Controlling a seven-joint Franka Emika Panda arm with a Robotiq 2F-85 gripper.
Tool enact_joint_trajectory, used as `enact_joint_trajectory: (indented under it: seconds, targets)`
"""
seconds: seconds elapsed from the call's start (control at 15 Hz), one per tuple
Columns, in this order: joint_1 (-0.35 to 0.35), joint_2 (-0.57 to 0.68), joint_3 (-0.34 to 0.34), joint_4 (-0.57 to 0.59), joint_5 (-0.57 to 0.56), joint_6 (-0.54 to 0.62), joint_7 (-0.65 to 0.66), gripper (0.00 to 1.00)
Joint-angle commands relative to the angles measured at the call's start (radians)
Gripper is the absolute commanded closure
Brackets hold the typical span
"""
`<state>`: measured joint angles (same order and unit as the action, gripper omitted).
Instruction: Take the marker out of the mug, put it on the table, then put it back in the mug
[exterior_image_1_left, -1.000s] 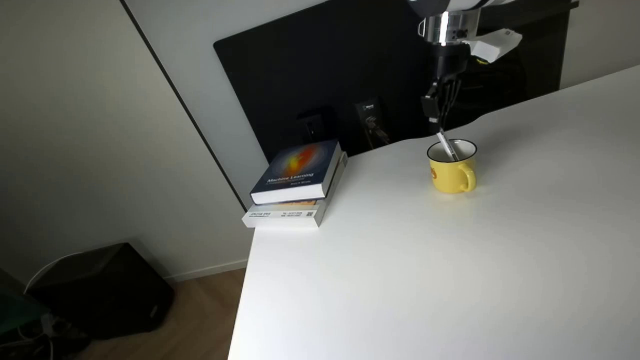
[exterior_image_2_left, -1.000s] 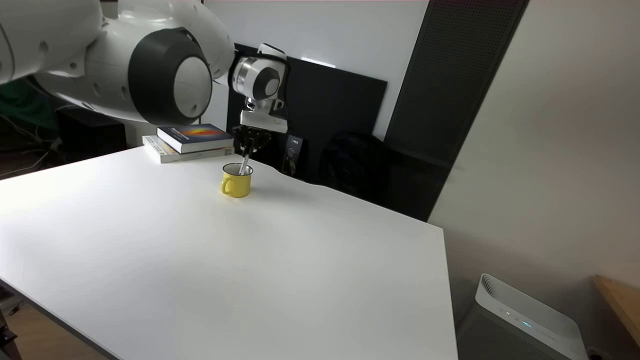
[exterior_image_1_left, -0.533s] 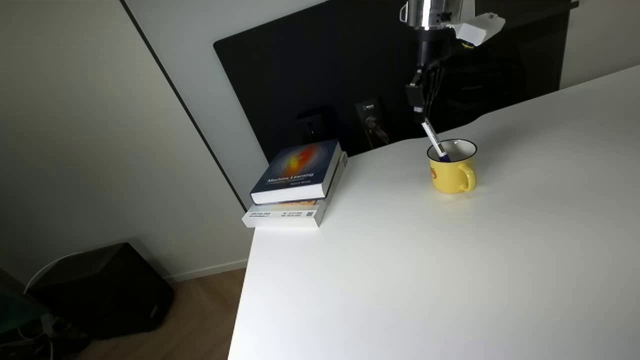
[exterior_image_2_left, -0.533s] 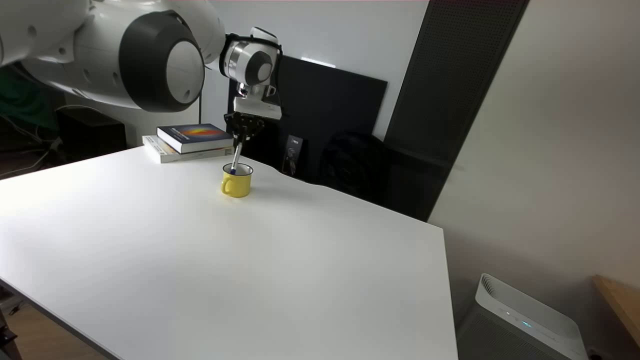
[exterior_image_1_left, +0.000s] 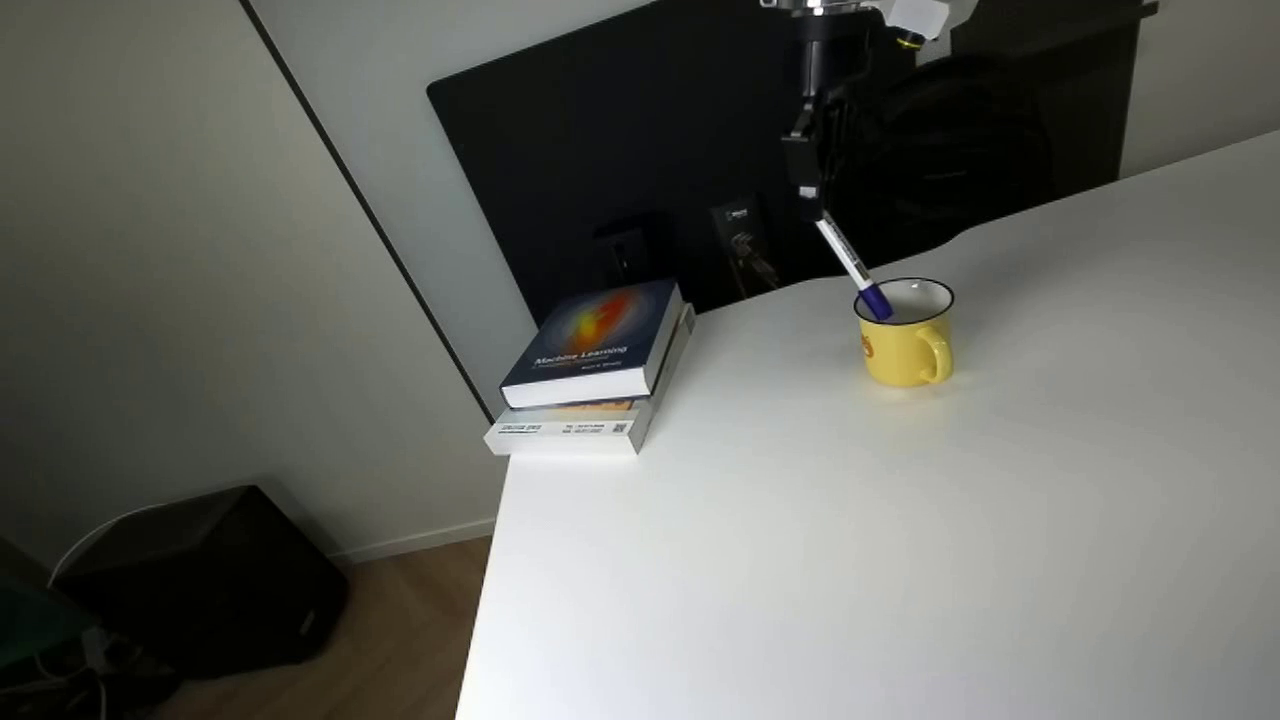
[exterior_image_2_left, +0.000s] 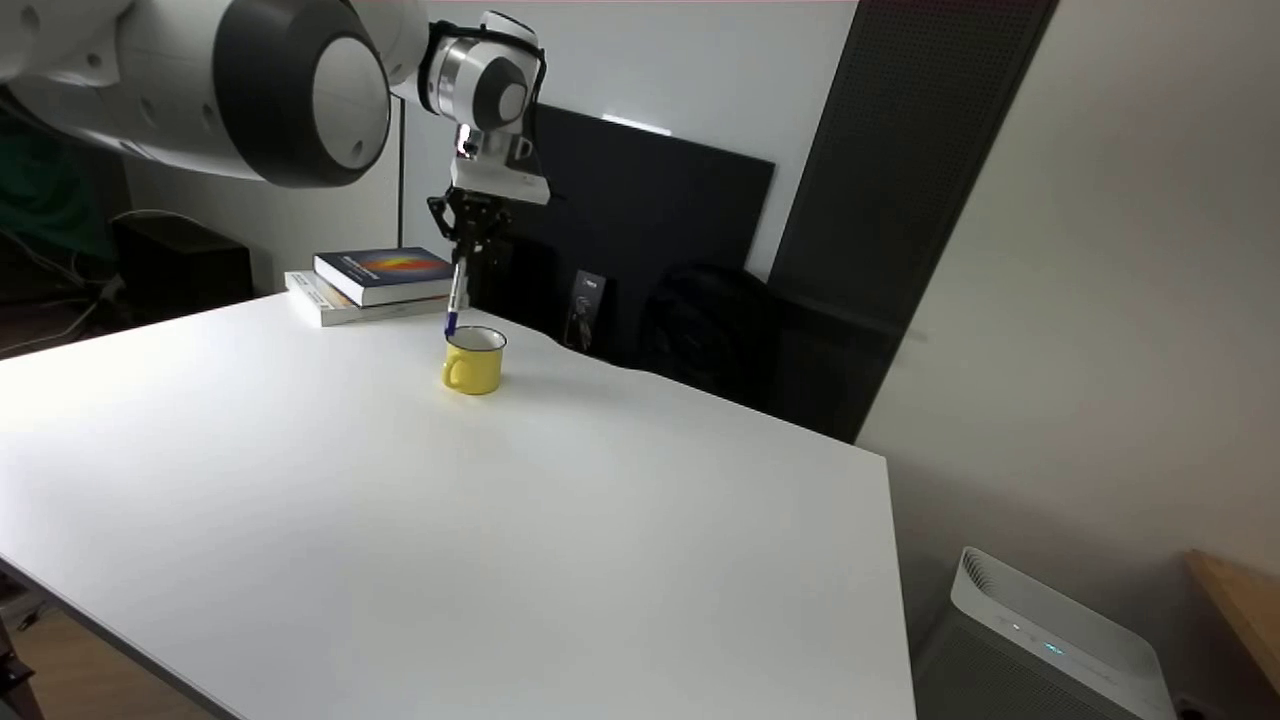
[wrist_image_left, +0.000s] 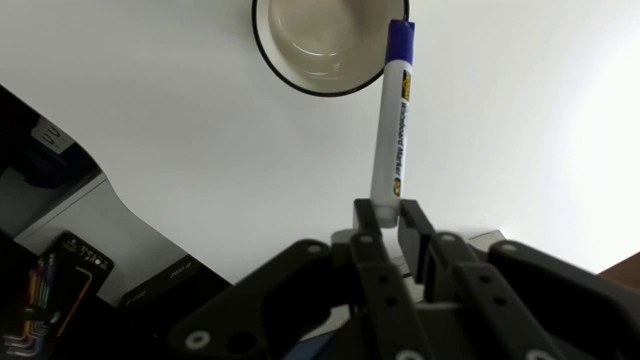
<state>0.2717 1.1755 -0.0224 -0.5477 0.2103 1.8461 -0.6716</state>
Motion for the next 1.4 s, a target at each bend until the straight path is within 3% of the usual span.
enact_joint_trajectory:
  seconds: [0.0,0.67,1.33]
  targets:
    - [-0.001,-0.045,-0.004,-0.024,-0.01,-0.098,-0.017,0.96]
    - [-0.027,-0.045,-0.059,-0.094,-0.051,-0.354,-0.006,0.96]
    - [-0.064,-0.026,-0.115,-0.206,-0.058,-0.366,0.006,0.96]
